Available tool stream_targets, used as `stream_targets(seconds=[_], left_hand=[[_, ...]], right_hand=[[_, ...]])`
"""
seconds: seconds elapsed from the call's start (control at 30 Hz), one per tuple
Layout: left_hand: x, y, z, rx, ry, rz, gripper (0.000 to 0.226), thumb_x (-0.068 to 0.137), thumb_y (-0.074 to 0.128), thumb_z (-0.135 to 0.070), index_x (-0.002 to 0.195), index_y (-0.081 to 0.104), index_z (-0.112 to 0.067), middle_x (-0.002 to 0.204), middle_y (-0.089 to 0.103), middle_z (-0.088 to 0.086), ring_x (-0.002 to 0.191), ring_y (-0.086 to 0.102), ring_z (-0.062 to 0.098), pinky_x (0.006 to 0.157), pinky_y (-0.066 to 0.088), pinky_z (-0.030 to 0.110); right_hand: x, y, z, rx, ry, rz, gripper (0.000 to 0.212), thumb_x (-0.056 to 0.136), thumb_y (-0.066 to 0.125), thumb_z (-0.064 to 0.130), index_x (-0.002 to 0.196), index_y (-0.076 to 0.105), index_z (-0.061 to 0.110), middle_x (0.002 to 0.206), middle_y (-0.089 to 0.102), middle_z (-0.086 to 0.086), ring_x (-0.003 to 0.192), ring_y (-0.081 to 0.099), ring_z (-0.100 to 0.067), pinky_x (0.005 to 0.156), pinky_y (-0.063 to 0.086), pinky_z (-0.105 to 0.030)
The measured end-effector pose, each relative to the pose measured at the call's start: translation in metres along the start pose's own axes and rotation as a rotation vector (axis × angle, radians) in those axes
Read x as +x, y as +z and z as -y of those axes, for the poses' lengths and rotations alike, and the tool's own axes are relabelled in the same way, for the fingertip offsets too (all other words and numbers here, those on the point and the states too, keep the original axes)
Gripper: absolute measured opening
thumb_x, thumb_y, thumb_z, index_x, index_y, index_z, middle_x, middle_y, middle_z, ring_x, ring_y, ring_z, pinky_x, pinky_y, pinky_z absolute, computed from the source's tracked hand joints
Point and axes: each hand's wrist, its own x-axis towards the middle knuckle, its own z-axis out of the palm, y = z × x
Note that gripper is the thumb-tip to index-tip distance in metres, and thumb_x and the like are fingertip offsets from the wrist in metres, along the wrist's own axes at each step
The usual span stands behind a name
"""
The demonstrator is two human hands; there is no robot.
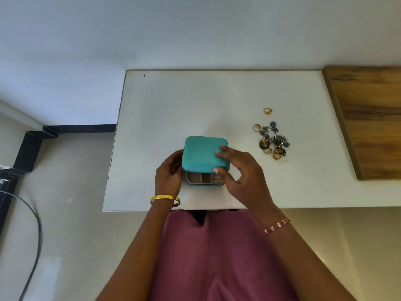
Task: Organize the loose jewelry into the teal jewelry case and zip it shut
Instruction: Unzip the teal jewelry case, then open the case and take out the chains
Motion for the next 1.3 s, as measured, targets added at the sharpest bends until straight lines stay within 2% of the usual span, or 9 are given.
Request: stream_targets(seconds=[0.1,0.27,0.43,0.57,0.67,0.83,1.07,1.2,1.3], left_hand=[[0.000,-0.017,-0.013,0.004,0.070,-0.021,0.041,0.082,0.050,0.012,0.121,0.052,-0.001,0.113,0.055,0.002,0.099,0.057,0.014,0.079,0.045,0.002],[-0.004,-0.015,-0.006,0.107,0.106,0.005,0.041,0.083,0.049,0.010,0.119,0.055,-0.006,0.115,0.059,0.002,0.104,0.057,0.015,0.094,0.044,0.023],[-0.004,-0.012,0.002,0.137,0.143,-0.032,0.040,0.084,0.049,0.008,0.119,0.056,-0.008,0.114,0.060,0.003,0.104,0.056,0.013,0.086,0.041,0.001],[-0.004,-0.012,0.006,0.151,0.152,-0.040,0.039,0.084,0.049,0.006,0.120,0.056,-0.008,0.113,0.059,0.001,0.105,0.056,0.013,0.085,0.040,-0.002],[-0.004,-0.011,0.006,0.147,0.147,-0.045,0.039,0.085,0.049,0.006,0.120,0.055,-0.008,0.112,0.057,-0.003,0.103,0.055,0.010,0.084,0.039,-0.003],[-0.006,-0.010,0.006,0.143,0.131,-0.060,0.039,0.085,0.049,0.006,0.121,0.054,-0.007,0.113,0.058,0.000,0.104,0.054,0.009,0.084,0.037,-0.004],[-0.007,-0.010,-0.004,0.127,0.092,-0.064,0.038,0.084,0.049,0.006,0.119,0.056,-0.007,0.118,0.062,0.009,0.104,0.057,0.012,0.085,0.043,0.007],[-0.010,-0.010,-0.011,0.122,0.055,-0.083,0.037,0.085,0.049,0.005,0.120,0.055,-0.005,0.121,0.061,0.013,0.105,0.057,0.015,0.088,0.040,0.013],[-0.017,-0.012,-0.012,0.106,0.023,-0.148,0.034,0.086,0.051,0.001,0.119,0.056,-0.004,0.121,0.061,0.013,0.101,0.055,0.011,0.089,0.039,0.013]], right_hand=[[0.033,-0.008,0.029,0.099,0.083,-0.015,0.036,0.080,0.058,0.037,0.109,0.063,0.016,0.106,0.066,-0.003,0.092,0.059,-0.017,0.080,0.049,-0.026],[0.077,-0.010,0.029,0.251,0.266,-0.059,0.026,0.084,0.045,0.042,0.091,0.061,0.022,0.076,0.061,0.011,0.070,0.057,-0.004,0.062,0.052,-0.036],[0.112,0.002,0.014,0.281,0.388,-0.076,0.028,0.094,0.046,0.036,0.077,0.056,0.016,0.064,0.053,0.006,0.065,0.051,-0.014,0.063,0.046,-0.039],[0.126,0.013,0.003,0.298,0.449,-0.080,0.044,0.095,0.044,0.033,0.055,0.038,0.017,0.055,0.039,0.000,0.059,0.041,-0.015,0.054,0.031,-0.027],[0.131,0.017,-0.001,0.304,0.479,-0.060,0.048,0.095,0.043,0.033,0.052,0.033,0.018,0.053,0.035,-0.001,0.054,0.035,-0.013,0.050,0.025,-0.023],[0.131,0.019,-0.003,0.372,0.515,-0.095,0.043,0.094,0.047,0.034,0.059,0.042,0.009,0.059,0.038,-0.008,0.058,0.037,-0.016,0.054,0.028,-0.027],[0.113,0.014,0.005,0.478,0.514,-0.195,0.040,0.091,0.052,0.032,0.077,0.061,-0.004,0.069,0.056,-0.010,0.064,0.051,-0.017,0.060,0.040,-0.033],[0.092,0.004,0.011,0.462,0.544,-0.277,0.035,0.088,0.056,0.035,0.110,0.062,0.008,0.095,0.065,-0.007,0.078,0.058,-0.014,0.057,0.050,-0.019],[0.058,-0.005,0.021,0.367,0.514,-0.343,0.028,0.087,0.059,0.033,0.107,0.060,0.014,0.085,0.062,0.002,0.071,0.057,0.000,0.062,0.047,-0.016]])
